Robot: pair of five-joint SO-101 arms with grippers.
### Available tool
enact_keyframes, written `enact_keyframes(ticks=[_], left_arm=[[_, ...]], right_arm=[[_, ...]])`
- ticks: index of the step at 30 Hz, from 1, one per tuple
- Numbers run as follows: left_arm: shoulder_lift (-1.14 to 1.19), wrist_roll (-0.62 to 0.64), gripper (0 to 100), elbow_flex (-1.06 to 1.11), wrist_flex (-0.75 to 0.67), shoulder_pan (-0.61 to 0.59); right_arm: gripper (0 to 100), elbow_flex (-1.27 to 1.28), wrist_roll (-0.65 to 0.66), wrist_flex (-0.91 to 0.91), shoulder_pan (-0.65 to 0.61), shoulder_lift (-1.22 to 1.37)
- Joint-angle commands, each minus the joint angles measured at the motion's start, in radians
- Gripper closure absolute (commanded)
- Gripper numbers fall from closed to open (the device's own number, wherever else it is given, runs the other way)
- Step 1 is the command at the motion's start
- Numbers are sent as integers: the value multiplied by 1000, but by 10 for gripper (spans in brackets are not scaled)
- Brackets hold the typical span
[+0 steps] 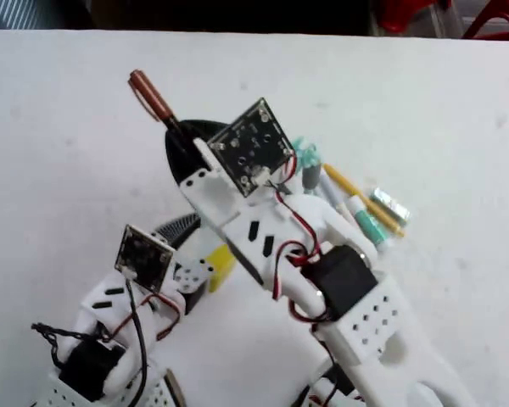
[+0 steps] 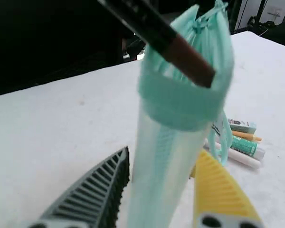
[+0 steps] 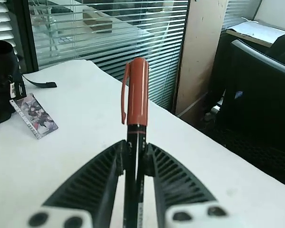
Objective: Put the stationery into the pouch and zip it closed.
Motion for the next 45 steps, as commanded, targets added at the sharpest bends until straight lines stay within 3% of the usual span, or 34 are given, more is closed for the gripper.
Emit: enact_keyframes(ticks=[1, 9, 23, 31, 36, 45], left_arm=[[-10, -3, 775, 23, -89, 2], [-10, 52, 797, 34, -144, -65], [-10, 46, 832, 31, -135, -58], [-10, 118, 831, 31, -135, -113], [-10, 126, 831, 28, -135, -113], [-10, 123, 828, 28, -130, -113]], right_arm=[[982, -3, -2, 73, 15, -88], [982, -2, 61, 202, 15, -203], [982, 29, 80, 292, 25, -213], [982, 135, 81, 295, 104, -358], [982, 273, 164, 286, 99, -458], [982, 255, 169, 130, 96, -383]])
